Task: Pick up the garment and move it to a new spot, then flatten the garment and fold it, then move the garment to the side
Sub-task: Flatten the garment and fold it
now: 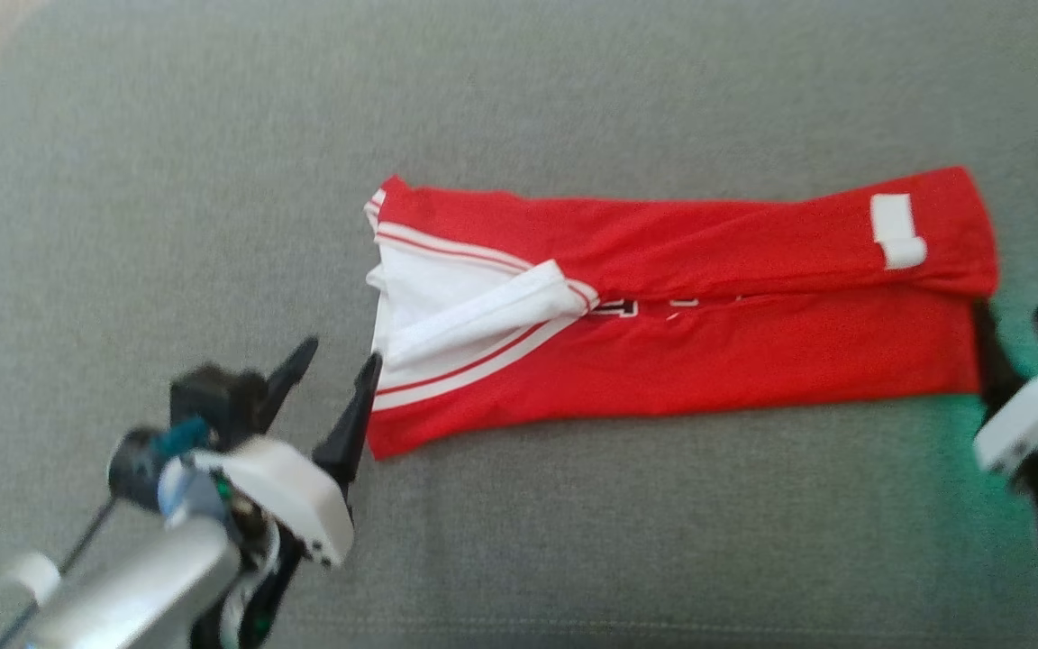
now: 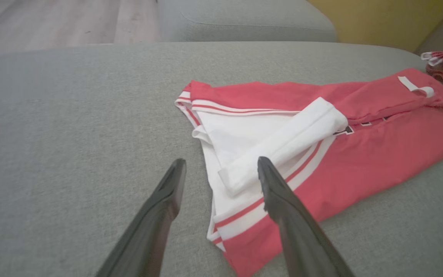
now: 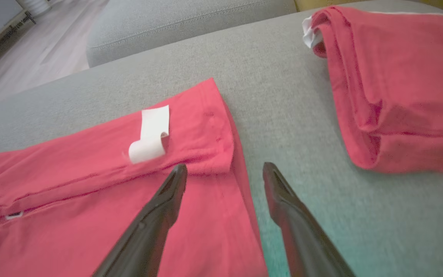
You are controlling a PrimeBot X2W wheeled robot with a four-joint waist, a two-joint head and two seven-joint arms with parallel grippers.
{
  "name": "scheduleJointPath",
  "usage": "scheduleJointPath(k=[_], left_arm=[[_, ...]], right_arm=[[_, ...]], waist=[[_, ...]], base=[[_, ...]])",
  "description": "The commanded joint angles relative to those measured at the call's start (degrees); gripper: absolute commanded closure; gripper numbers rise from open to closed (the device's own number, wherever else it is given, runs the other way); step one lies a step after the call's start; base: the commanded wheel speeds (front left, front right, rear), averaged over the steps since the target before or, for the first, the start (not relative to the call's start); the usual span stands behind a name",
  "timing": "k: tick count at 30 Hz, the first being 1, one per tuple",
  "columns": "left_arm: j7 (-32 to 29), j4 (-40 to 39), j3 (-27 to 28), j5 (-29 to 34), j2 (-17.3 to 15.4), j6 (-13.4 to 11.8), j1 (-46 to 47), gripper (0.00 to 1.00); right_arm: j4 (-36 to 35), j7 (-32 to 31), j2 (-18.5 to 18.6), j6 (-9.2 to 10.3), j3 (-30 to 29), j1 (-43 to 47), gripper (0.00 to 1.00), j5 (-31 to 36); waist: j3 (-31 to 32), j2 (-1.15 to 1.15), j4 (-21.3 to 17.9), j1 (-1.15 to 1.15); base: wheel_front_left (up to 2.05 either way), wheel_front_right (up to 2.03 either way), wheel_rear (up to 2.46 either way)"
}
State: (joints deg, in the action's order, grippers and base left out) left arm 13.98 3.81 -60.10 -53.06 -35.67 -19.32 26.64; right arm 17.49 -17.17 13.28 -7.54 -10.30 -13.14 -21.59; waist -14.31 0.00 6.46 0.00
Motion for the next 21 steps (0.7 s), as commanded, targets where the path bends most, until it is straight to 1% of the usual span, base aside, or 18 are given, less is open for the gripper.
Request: scheduleJointPath(k=[1, 4, 6, 8, 10, 12, 13, 15, 16, 17, 21], left_arm=[[0.88, -0.94, 3.54, 1.48, -1.17, -1.41, -0.25, 0.0], [0.98, -2.14, 7.8, 7.97, 1.59, -5.3, -4.58, 0.0], [0.99, -3.24, 10.92, 12.69, 3.76, -7.17, -8.69, 0.0], [1.0, -4.41, 14.71, 16.46, 6.39, -8.63, -13.42, 0.0], [1.0, -5.41, 18.09, 19.79, 8.8, -9.07, -18.0, 0.0], [1.01, -6.47, 21.55, 22.85, 11.4, -8.81, -21.87, 0.0], [1.01, -6.47, 21.55, 22.85, 11.4, -8.81, -21.87, 0.0], [1.01, -7.51, 24.69, 25.67, 14.03, -7.78, -24.96, 0.0], [1.01, -7.99, 26.2, 26.99, 15.3, -7.19, -26.33, 0.0], [1.01, -8.85, 28.77, 29.45, 17.67, -5.63, -28.7, 0.0], [1.01, -9.3, 32.27, 34.78, 20.99, -2.82, -31.81, 0.0]], right_arm=[[-2.1, 1.22, -0.44, 0.05, 0.71, 1.36, 0.0, 0.31], [-1.9, 3.27, -2.65, 0.05, 0.45, 4.56, 0.0, 0.57], [-1.63, 4.53, -3.82, 0.05, 0.33, 6.55, 0.0, 0.81], [-1.55, 5.78, -4.59, 0.05, 0.41, 8.35, 0.0, 1.39], [-1.65, 6.8, -5.15, 0.05, 0.45, 9.86, 0.0, 2.05], [-2.17, 8.09, -5.59, 0.05, 0.47, 11.12, 0.0, 2.53], [-2.17, 8.09, -5.59, 0.05, 0.47, 11.12, 0.0, 2.53], [-2.78, 9.28, -5.88, 0.05, 0.34, 12.41, 0.0, 3.24], [-3.16, 9.92, -5.97, 0.05, 0.29, 13.1, 0.0, 3.7], [-3.93, 11.08, -6.11, 0.05, 0.2, 14.49, 0.0, 4.82], [-4.99, 12.8, -6.51, 0.05, 0.28, 16.19, 0.0, 6.2]], waist=[[3.0, 0.0, -1.47, 0.0], [6.23, 0.0, -2.22, 0.0], [8.39, 0.0, -2.69, 0.0], [10.48, 0.0, -3.06, 0.0], [11.92, 0.0, -3.3, 0.0], [12.93, 0.0, -3.11, 0.0], [12.93, 0.0, -3.11, 0.0], [13.58, 0.0, -2.63, 0.0], [13.84, 0.0, -2.34, 0.0], [14.27, 0.0, -1.79, 0.0], [14.56, 0.0, -0.83, 0.0]], base=[[0.0, 0.0, 0.0], [0.0, 0.0, 0.0], [0.0, 0.0, 0.0], [0.0, 0.0, 0.0], [0.0, 0.0, 0.0], [0.0, 0.0, 0.0], [0.0, 0.0, 0.0], [0.0, 0.0, 0.0], [0.0, 0.0, 0.0], [0.0, 0.0, 0.0], [0.0, 0.0, 0.0]])
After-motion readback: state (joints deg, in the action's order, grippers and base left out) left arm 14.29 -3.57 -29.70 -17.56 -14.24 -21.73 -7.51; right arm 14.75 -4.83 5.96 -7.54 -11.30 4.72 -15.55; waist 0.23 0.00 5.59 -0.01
